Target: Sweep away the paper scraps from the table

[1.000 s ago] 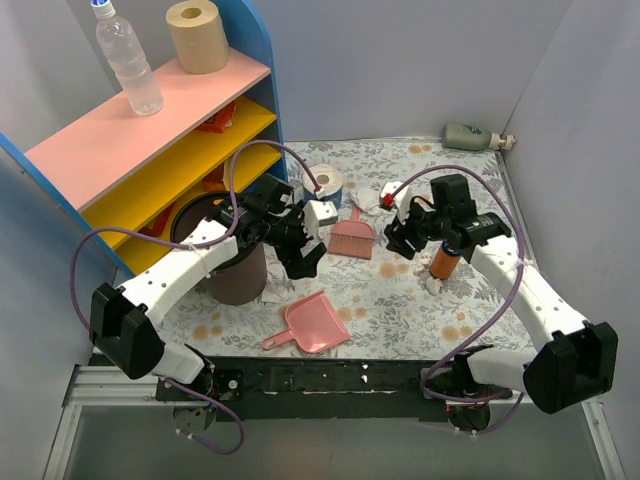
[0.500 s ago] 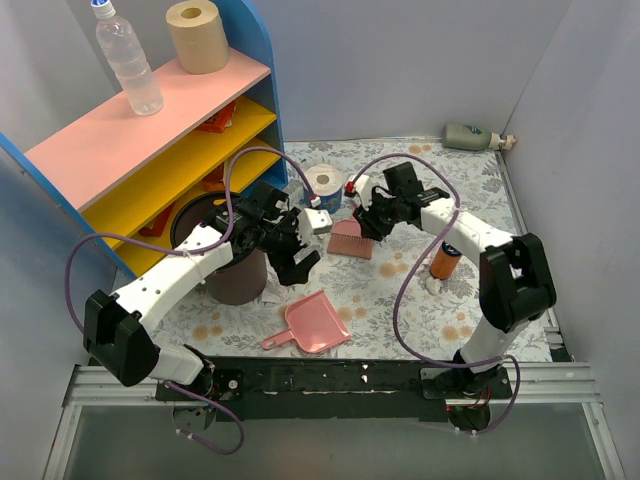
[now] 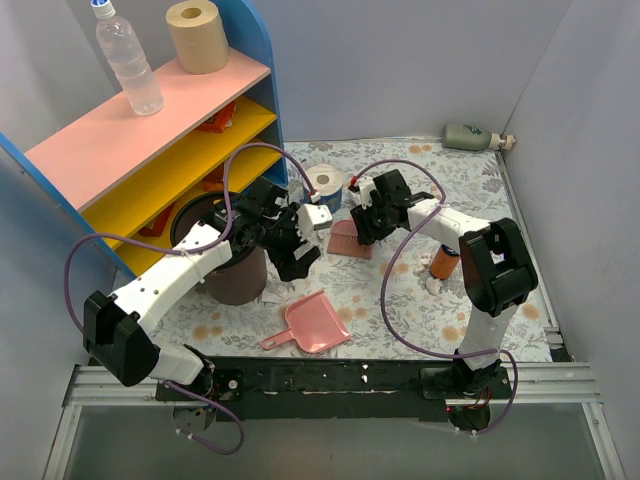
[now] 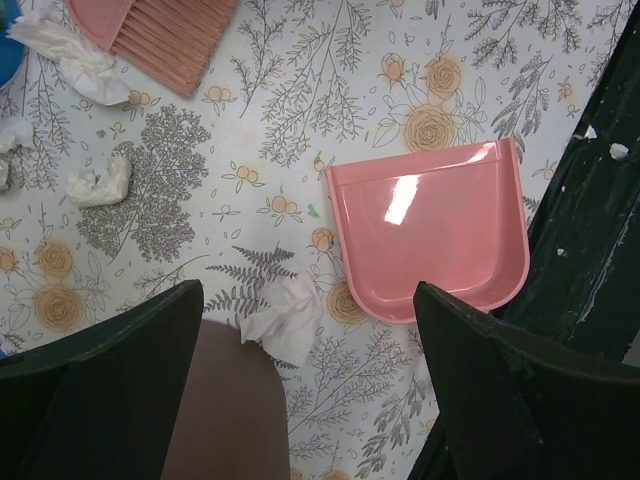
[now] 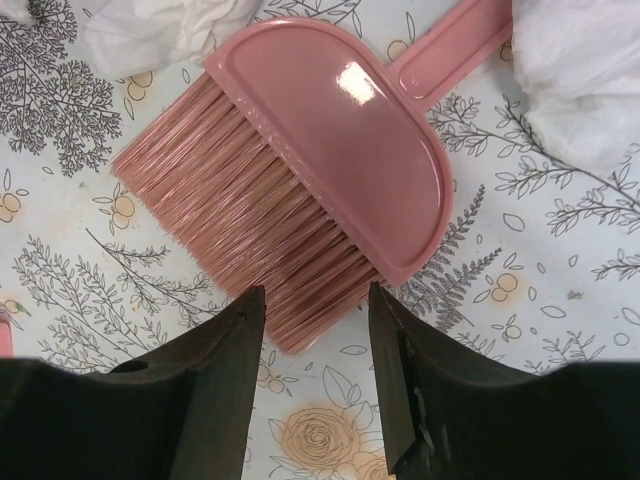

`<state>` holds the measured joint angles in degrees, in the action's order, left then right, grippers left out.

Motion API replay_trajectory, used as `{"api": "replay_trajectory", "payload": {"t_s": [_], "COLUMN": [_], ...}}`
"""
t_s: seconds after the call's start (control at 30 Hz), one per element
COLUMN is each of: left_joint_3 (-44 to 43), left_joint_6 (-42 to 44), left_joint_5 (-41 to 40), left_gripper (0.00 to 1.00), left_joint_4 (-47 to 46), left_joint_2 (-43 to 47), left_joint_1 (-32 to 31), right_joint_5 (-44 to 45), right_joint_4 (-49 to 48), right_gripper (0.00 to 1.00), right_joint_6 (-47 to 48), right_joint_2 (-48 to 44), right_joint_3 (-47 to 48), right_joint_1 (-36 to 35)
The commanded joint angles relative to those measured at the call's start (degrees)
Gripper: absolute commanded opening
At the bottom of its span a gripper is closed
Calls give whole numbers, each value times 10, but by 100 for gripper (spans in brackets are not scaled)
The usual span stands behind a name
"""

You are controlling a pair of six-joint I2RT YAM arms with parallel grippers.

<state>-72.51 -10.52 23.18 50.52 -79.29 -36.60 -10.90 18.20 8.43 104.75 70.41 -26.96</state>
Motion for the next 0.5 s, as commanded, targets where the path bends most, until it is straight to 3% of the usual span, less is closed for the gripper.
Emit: {"api": "replay_trajectory", "payload": {"t_s": [0.0,0.3,0.4,0.47], "left_joint_3": [-29,-50,-55,-55], "left_joint_6": [2,4,2,2], "left_joint_5": [-15,-24,-24,-25], "left_gripper": [88,88,88,88], "left_joint_4": [-6,-8,-11,-14], "left_joint_2": [10,-11,-18,-21], "left_joint_1": [-1,0,-1,0], "right_joint_5": [23,28,30,30], "right_joint_4": [-16,-28,-35,-40], "right_gripper": [53,50,47,38], "right_joint_6": [-71,-80,-80,-80], "right_joint_2": [7,25,23,20], "right_joint_3": [-14,-31,-44,-52], "right_joint_1": [-5,-5,-5,-5]}}
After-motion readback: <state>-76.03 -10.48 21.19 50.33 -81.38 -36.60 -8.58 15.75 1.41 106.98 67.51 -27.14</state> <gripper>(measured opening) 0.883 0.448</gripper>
